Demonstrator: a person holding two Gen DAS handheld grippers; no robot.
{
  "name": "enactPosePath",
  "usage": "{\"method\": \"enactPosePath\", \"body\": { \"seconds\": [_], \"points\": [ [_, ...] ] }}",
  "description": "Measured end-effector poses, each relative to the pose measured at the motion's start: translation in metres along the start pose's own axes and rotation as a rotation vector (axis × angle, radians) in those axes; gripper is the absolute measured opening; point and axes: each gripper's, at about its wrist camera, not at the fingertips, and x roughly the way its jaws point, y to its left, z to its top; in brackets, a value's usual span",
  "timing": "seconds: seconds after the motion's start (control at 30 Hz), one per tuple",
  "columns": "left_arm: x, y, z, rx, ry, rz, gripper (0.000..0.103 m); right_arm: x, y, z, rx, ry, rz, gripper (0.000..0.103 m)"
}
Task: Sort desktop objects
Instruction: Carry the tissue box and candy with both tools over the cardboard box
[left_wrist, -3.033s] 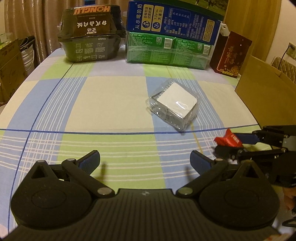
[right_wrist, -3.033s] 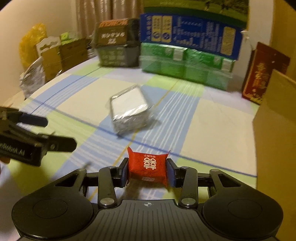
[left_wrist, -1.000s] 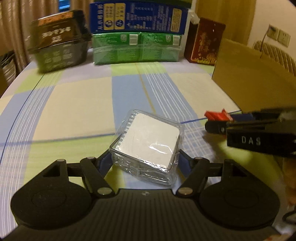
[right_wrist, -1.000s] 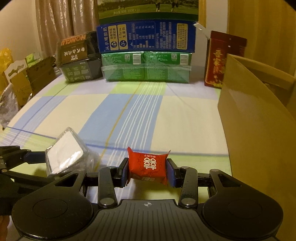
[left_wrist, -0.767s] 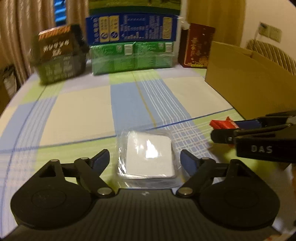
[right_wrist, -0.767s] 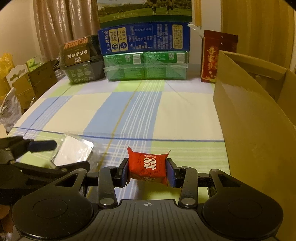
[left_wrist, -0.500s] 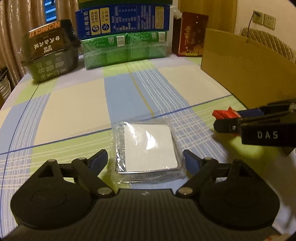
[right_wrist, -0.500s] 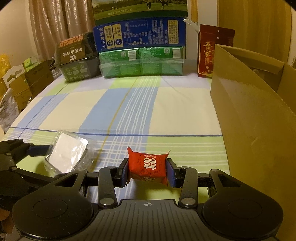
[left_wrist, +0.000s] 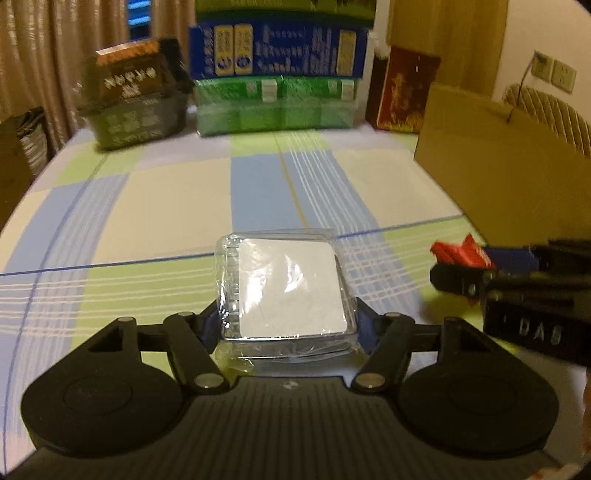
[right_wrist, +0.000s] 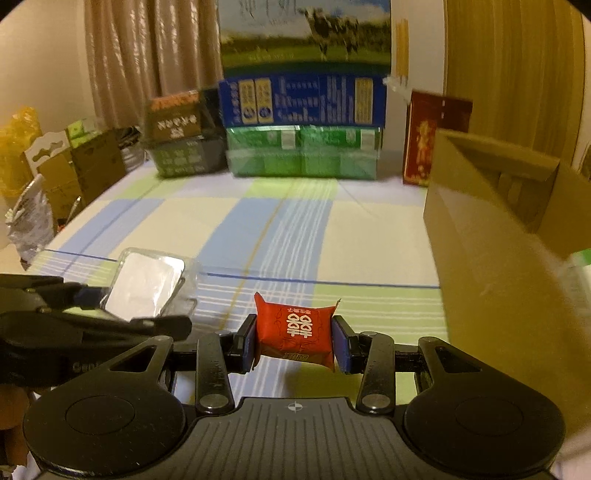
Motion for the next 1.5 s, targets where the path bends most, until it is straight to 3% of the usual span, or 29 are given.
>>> {"method": "enactPosePath", "body": {
  "seconds": [0.27, 0.67, 1.0, 1.5],
  "points": [
    [-0.07, -0.018, 0.008, -0.089, -0.064, 0.032, 0.065, -0.081, -0.002, 0.017, -0.021, -0.103, -0.009, 0.039],
    [-0.156, -0.089, 0.021, -0.053, -0.107, -0.006, 0.065, -0.191, -0.042, 0.032, 0.01, -0.198, -0.076, 0.039],
    [-0.168, -0.147, 0.016, 0.027, -0.093, -0.074, 0.065, -0.234, -0.089, 0.026, 0.068, -0.229, -0.159, 0.039],
    [-0.163, -0.2, 0.037, 0.106, -0.115, -0.166, 0.065, -0.257, -0.148, 0.008, 0.146, -0.219, -0.245, 0.039]
  ]
}}
